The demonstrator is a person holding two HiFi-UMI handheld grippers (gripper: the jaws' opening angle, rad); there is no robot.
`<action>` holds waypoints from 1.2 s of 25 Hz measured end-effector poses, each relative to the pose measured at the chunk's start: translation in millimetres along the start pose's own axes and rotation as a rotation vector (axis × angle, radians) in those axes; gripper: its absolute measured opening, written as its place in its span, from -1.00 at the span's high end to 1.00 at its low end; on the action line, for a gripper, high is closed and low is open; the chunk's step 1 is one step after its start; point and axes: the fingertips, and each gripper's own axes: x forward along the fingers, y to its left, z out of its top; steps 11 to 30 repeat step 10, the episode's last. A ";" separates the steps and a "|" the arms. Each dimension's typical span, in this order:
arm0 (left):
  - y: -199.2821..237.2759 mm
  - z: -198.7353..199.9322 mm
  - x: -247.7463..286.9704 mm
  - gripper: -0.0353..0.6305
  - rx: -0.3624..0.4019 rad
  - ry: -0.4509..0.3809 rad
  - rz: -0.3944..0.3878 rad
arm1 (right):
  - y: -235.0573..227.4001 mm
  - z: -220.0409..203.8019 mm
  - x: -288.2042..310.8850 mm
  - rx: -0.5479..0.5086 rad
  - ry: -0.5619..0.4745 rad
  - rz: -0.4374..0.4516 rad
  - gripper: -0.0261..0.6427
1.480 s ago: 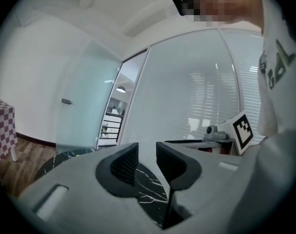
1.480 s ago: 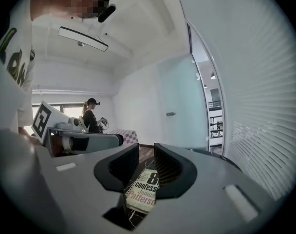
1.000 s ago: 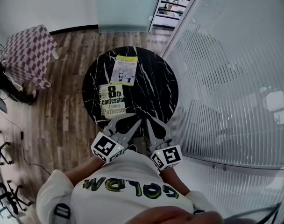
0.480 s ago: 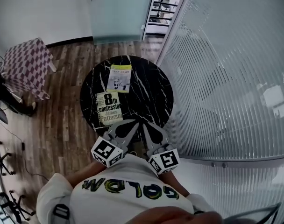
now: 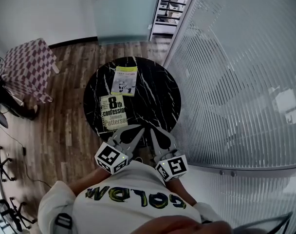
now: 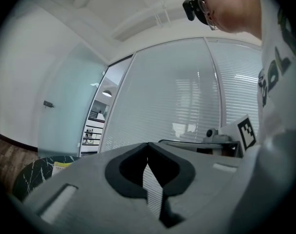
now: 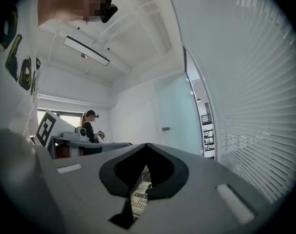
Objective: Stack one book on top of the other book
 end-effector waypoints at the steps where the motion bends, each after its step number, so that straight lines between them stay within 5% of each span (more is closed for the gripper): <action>1: 0.3 1.0 0.5 0.89 -0.002 -0.001 0.000 | -0.8 0.7 0.5 0.000 0.001 0.000 0.92; 30: 4.0 0.1 3.9 0.89 -0.008 0.001 0.003 | -3.8 0.7 2.9 -0.004 0.001 -0.001 0.92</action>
